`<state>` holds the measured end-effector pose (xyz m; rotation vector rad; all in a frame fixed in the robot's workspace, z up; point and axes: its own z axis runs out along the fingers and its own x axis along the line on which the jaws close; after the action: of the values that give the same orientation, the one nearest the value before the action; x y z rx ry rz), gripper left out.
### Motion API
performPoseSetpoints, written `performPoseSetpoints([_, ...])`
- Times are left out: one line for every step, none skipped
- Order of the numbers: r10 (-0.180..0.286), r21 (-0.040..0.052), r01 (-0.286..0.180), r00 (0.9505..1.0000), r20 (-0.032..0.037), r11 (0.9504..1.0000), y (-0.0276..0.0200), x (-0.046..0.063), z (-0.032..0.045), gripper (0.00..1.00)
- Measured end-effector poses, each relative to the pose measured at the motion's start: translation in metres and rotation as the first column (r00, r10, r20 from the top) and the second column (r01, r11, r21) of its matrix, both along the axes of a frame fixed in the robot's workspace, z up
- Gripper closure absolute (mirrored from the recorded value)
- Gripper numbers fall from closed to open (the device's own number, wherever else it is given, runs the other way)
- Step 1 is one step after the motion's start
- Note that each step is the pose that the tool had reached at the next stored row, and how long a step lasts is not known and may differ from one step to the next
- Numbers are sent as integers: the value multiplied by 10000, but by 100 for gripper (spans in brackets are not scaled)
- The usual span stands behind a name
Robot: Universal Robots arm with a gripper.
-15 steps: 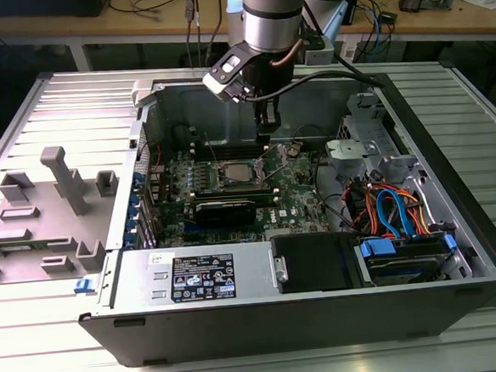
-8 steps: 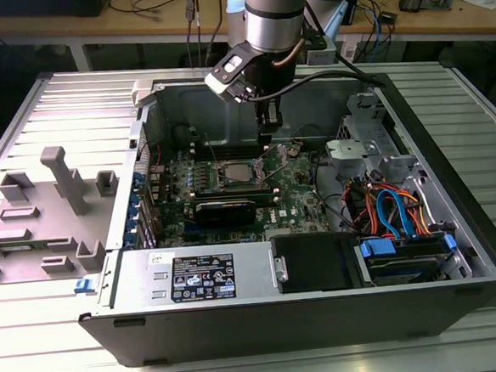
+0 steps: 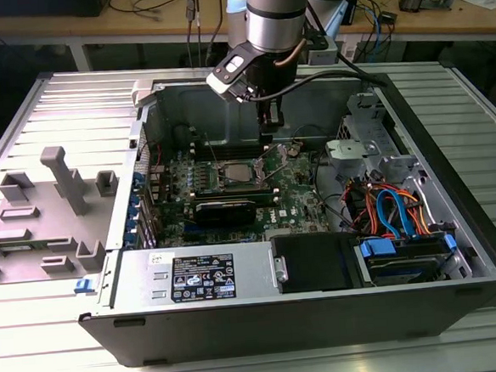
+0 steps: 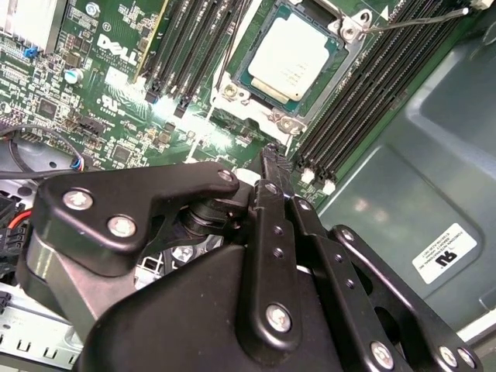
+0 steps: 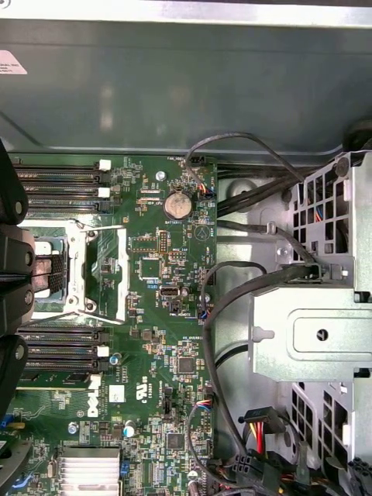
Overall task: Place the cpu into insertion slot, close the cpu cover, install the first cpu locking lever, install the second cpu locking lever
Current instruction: 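Close the cpu cover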
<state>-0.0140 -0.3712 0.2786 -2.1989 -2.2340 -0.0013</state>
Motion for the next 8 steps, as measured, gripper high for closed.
performPoseSetpoints([1, 0, -1, 10000, 0, 10000, 0, 1, 0, 89])
performPoseSetpoints([0, 0, 0, 10000, 0, 10000, 0, 3, 0, 89])
performPoseSetpoints([0, 0, 0, 10000, 0, 10000, 0, 5, 0, 89])
performPoseSetpoints([0, -1, 0, 10000, -1, 10000, 0, 6, 0, 89])
performPoseSetpoints([0, 0, 0, 10000, 0, 10000, 0, 9, 0, 89])
performPoseSetpoints([0, 0, 0, 10000, 0, 10000, 0, 11, 0, 89])
performPoseSetpoints([0, 0, 0, 10000, 0, 10000, 0, 13, 0, 89])
performPoseSetpoints([0, 0, 0, 10000, 0, 10000, 0, 14, 0, 89])
